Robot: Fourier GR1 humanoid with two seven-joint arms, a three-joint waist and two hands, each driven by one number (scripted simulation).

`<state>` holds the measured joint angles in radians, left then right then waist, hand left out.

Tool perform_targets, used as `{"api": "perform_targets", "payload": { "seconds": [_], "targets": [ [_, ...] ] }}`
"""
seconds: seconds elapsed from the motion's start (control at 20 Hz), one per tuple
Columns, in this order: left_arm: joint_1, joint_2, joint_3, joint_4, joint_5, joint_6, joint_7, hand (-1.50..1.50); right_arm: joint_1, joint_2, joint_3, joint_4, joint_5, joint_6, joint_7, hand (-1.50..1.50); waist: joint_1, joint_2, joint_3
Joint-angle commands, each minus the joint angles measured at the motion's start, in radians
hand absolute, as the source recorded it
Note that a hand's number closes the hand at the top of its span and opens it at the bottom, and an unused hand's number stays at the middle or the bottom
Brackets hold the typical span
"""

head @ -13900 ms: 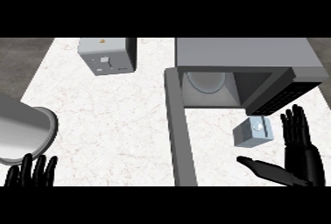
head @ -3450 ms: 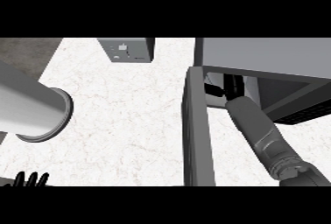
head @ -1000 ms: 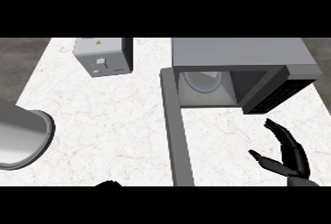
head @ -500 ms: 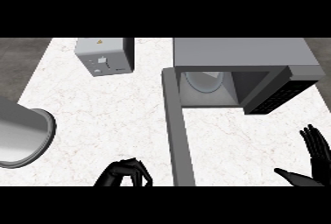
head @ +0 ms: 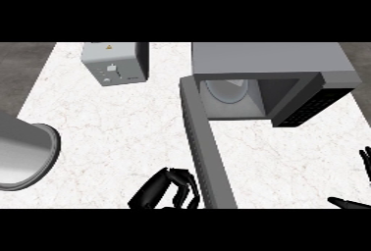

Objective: Pick up the milk, place it into the microwave and close the microwave

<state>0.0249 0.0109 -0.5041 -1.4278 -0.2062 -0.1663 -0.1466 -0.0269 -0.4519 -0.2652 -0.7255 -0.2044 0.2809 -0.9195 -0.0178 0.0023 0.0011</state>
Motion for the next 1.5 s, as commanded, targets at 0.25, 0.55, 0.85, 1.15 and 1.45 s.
{"api": "perform_targets", "payload": {
  "seconds": [0.25, 0.55, 0.85, 1.15, 1.45],
  "targets": [
    [-0.284, -0.011, -0.219, 0.338, 0.106, 0.066, 0.016, 1.5, 0.003, -0.02, 0.021, -0.008, -0.013, 0.125, -0.097, -1.5, -0.024, 0.005, -0.001],
    [-0.34, -0.011, -0.423, 0.357, 0.23, 0.284, -0.082, 1.5, -0.017, -0.027, 0.056, -0.112, -0.042, 0.154, -0.04, -1.5, -0.037, 0.004, -0.004],
    [-0.437, -0.01, -0.518, 0.338, 0.411, 0.419, -0.091, -1.5, -0.051, -0.037, 0.072, -0.159, -0.076, 0.156, 0.01, -1.5, -0.076, 0.011, -0.005],
    [-0.553, -0.01, -0.522, 0.357, 0.518, 0.536, -0.074, 1.5, -0.042, -0.04, 0.115, -0.257, -0.098, 0.169, 0.07, -1.5, -0.134, 0.014, -0.007],
    [-0.674, -0.01, -0.505, 0.411, 0.602, 0.583, -0.073, 1.5, -0.078, -0.052, 0.14, -0.313, -0.123, 0.179, 0.11, -1.5, -0.186, 0.029, -0.006]
  ]
}}
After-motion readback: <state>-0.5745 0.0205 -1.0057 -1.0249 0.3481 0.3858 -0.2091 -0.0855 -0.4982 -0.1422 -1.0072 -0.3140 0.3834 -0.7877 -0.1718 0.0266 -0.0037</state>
